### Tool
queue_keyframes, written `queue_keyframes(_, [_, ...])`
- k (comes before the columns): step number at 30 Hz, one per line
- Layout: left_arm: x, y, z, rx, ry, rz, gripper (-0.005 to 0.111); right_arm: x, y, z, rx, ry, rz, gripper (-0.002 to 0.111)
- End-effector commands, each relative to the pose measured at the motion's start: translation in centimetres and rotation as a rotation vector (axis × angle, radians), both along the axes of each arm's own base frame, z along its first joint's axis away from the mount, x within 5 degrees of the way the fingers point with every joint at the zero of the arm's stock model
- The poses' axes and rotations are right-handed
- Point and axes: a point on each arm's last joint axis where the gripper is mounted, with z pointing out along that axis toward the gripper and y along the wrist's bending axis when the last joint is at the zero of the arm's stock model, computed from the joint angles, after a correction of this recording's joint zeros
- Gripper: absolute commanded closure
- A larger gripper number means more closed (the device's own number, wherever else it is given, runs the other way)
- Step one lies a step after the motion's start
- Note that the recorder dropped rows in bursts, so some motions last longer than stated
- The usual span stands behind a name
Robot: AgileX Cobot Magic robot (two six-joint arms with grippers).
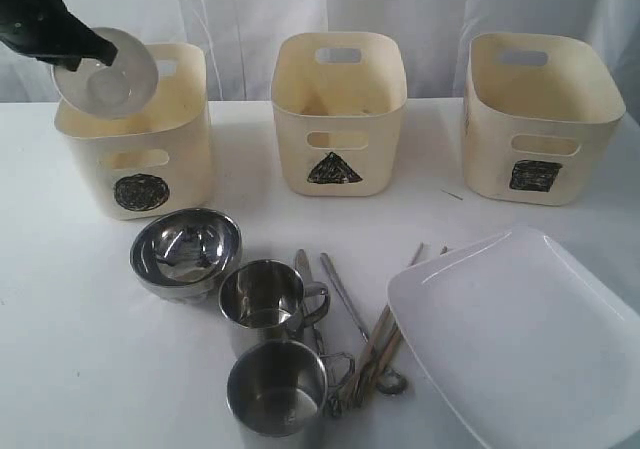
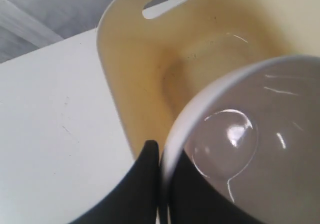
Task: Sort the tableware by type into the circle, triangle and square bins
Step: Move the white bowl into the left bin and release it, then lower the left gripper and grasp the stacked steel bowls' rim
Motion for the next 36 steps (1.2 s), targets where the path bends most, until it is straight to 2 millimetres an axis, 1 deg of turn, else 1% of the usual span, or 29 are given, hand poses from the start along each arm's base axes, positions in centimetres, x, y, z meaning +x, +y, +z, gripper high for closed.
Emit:
queue_keyframes(1, [2.2, 0.1, -2.0, -0.046, 0.028, 0.027, 0.107, 0.0, 0.0, -0.2, -0.005, -0.002, 0.003, 0.108])
queue_keyframes(6, [3.8, -0.6, -4.8, -0.107, 0.046, 0.030, 0.107, 0.0, 0.0, -0.2, -0.005, -0.002, 0.003, 0.108])
queue_keyframes(10, [4.5, -0.8, -6.6, -0.110, 0.067, 0.028, 0.107, 0.0, 0.0, -0.2, -0.005, -0.002, 0.003, 0.108])
queue_keyframes(13, [4.7, -0.8, -7.5, -0.104, 0.082, 0.024, 0.107, 0.0, 0.0, -0.2, -0.005, -0.002, 0.003, 0.108])
queue_keyframes(15, [4.8, -0.9, -7.7, -0.109, 0.079, 0.024, 0.105, 0.0, 0.0, -0.2, -0.005, -0.002, 0.003, 0.108])
queue_keyframes(17, [4.9, -0.9, -7.6, -0.113, 0.065, 0.024, 0.099, 0.0, 0.0, -0.2, -0.005, -0.002, 0.003, 0.108])
queue_keyframes(20, [5.0, -1.0, -7.4, -0.116, 0.047, 0.021, 0.083, 0.0, 0.0, -0.2, -0.005, -0.002, 0.003, 0.108])
queue_keyframes(21, [5.0, -1.0, -7.4, -0.118, 0.046, 0.021, 0.075, 0.0, 0.0, -0.2, -0.005, -0.002, 0.003, 0.108])
queue_keyframes(23, [5.0, -1.0, -7.4, -0.118, 0.050, 0.021, 0.065, 0.0, 0.0, -0.2, -0.005, -0.002, 0.003, 0.108])
queue_keyframes(24, [5.0, -1.0, -7.4, -0.121, 0.055, 0.022, 0.062, 0.0, 0.0, -0.2, -0.005, -0.002, 0.003, 0.108])
queue_keyframes(26, [4.7, -1.3, -6.7, -0.167, 0.053, 0.028, 0.063, 0.0, 0.0, -0.2, -0.005, -0.002, 0.003, 0.108])
queue_keyframes(28, [4.1, -1.5, -5.4, -0.202, 0.051, 0.020, 0.067, 0.0, 0.0, -0.2, -0.005, -0.002, 0.003, 0.108])
queue_keyframes(31, [2.6, -2.0, -2.4, -0.212, 0.036, -0.054, 0.076, 0.0, 0.0, -0.2, -0.005, -0.002, 0.003, 0.108])
queue_keyframes(33, [1.2, -2.2, -0.1, -0.171, 0.031, -0.130, 0.075, 0.0, 0.0, -0.2, -0.005, -0.002, 0.003, 0.108])
queue_keyframes(36, [-1.2, -2.0, 2.8, -0.163, 0.053, -0.162, 0.070, 0.0, 0.0, -0.2, -0.005, -0.002, 0.003, 0.108])
